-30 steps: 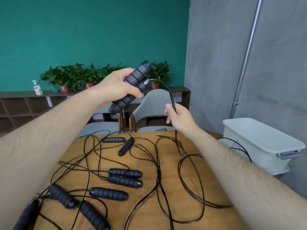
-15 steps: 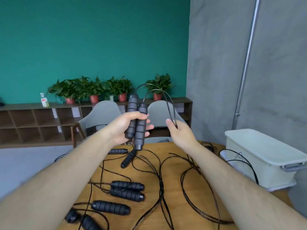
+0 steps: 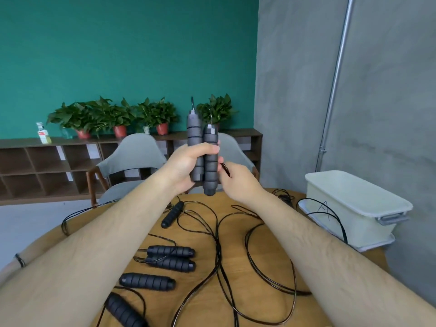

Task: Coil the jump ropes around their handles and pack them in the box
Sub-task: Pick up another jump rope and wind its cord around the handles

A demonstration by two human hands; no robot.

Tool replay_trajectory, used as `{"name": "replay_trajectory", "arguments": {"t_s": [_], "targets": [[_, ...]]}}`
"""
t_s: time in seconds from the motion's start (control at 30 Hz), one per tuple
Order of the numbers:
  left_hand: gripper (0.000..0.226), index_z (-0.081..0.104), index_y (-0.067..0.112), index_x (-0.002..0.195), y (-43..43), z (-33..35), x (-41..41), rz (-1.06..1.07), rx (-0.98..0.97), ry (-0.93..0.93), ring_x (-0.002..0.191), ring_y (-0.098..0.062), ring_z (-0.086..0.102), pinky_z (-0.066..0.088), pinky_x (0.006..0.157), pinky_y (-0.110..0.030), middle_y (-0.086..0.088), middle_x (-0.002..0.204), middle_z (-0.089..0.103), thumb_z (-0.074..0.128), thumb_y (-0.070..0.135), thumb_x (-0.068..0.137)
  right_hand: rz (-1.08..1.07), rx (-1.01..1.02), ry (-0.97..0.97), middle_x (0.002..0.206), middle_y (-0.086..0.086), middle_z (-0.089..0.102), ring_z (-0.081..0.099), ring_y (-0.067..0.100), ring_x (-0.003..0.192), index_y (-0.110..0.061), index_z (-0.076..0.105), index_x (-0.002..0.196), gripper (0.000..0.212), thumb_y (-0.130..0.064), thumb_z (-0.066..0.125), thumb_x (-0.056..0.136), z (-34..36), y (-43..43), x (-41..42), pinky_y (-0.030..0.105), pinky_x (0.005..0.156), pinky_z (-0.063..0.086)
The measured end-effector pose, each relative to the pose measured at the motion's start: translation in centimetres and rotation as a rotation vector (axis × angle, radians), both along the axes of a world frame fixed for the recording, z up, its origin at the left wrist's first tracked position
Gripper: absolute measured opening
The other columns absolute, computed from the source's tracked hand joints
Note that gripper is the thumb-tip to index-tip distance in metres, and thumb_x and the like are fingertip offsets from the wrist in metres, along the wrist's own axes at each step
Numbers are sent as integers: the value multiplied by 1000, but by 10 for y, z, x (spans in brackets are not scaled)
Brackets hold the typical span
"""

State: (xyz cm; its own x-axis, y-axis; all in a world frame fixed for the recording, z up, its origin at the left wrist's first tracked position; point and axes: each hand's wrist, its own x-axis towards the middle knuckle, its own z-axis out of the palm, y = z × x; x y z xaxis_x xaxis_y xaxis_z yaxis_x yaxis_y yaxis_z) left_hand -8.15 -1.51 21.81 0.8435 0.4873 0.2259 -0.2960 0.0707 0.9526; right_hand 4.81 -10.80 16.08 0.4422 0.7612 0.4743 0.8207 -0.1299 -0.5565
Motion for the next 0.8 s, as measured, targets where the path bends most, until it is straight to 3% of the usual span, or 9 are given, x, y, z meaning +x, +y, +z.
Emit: {"name": "replay_trajectory", "arguments": {"t_s": [0.13,0.33,0.47,0.53,0.6,0.67,0.73,0.8], "targets": [[10,62,10,101,23,36,-16,154,-61,-224,77,-20,67,59,77,-35,-3,80,65,60,4,93,-34,-7,83,60,-6,44,43,10,58,-21,40,64,48,-41,38,107,-15,-14,15,27,55,29],[8,59,12,95,71,85,-56,418,-178,-462,73,-17,67,59,81,-34,-1,79,64,64,7,92,-154,-65,156,57,-6,43,42,11,56,-18,38,63,50,-44,42,105,-41,-30,40,29,55,29],[22,58,9,100,98,97,-80,583,-276,-614,74,-20,69,59,71,-32,-3,78,68,70,7,83,-353,-83,201,57,-3,53,52,18,58,-19,44,57,55,-50,43,102,-45,-44,54,32,55,38],[28,56,10,100,104,98,-92,794,-247,-638,72,-19,71,58,67,-31,-4,82,68,71,9,77,-468,-81,278,57,0,57,57,23,58,-15,52,59,57,-53,43,101,-45,-54,63,33,58,46],[28,59,14,94,102,89,-96,990,-51,-479,68,-15,68,54,65,-30,0,79,68,72,16,69,-526,-33,336,57,1,55,55,26,59,-16,54,61,53,-51,44,100,-40,-59,66,31,58,43],[26,62,20,91,88,75,-90,1056,236,-235,68,-13,62,52,68,-32,4,80,66,75,23,69,-493,29,352,59,1,54,53,25,62,-18,52,62,45,-42,46,99,-27,-54,59,31,57,38],[21,61,21,88,69,59,-79,983,492,-41,70,-17,57,51,69,-32,-1,84,64,77,21,75,-403,87,330,64,2,55,53,23,65,-14,51,66,35,-33,46,94,-11,-42,42,31,56,37],[20,57,20,81,45,43,-65,837,692,88,64,-15,48,41,60,-23,-4,79,58,75,13,82,-291,124,293,72,1,55,52,20,70,-13,49,73,28,-31,44,93,5,-30,22,34,62,38]]}}
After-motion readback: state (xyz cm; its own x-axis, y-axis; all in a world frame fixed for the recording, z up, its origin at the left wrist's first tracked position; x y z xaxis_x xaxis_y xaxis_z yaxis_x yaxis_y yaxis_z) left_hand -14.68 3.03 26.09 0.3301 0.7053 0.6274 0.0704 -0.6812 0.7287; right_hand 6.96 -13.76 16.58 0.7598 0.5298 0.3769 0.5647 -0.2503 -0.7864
